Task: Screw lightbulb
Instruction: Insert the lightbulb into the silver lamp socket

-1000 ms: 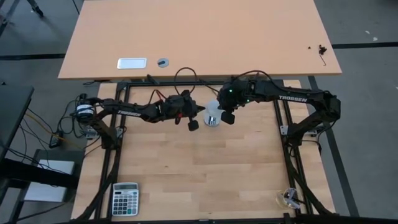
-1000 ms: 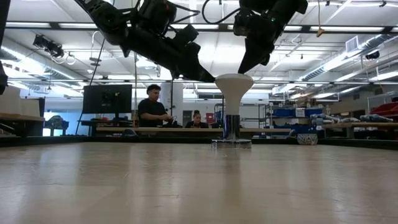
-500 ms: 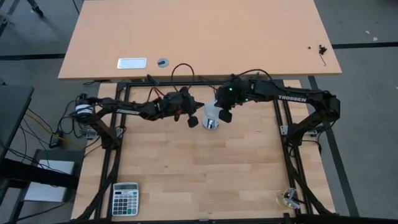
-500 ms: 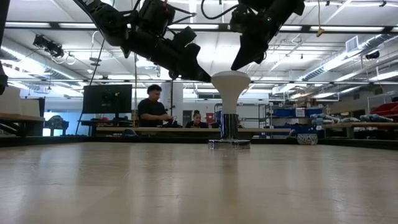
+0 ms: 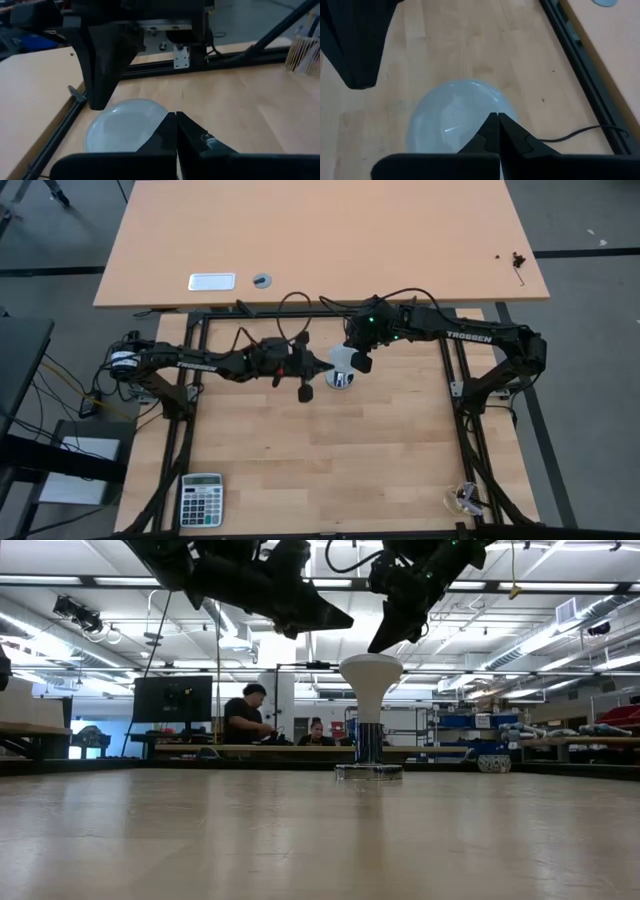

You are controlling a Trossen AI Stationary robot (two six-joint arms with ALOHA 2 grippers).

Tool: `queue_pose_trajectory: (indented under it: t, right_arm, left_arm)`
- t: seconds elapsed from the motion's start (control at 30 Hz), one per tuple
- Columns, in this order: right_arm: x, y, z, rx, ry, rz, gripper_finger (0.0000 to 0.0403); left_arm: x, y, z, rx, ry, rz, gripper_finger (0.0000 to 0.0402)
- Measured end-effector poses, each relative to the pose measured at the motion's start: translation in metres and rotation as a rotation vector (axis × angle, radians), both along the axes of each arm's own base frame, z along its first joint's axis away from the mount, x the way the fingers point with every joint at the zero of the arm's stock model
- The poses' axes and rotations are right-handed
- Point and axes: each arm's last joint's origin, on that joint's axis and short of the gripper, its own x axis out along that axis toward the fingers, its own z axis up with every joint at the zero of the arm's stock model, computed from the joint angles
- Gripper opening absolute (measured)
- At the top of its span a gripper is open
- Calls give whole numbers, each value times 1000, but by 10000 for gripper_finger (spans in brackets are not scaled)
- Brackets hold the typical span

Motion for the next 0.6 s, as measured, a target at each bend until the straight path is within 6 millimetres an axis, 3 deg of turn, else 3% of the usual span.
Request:
queue_pose_trajectory:
  t: [0.13,0.6]
  right_arm:
    - [2,-1,-5,10,24,-1,2]
    - [10,-4,-14,14,43,-7,3]
  left_arm:
    - [1,-6,-1,47,20,34,0]
    - [13,-2,-27,95,118,111,0]
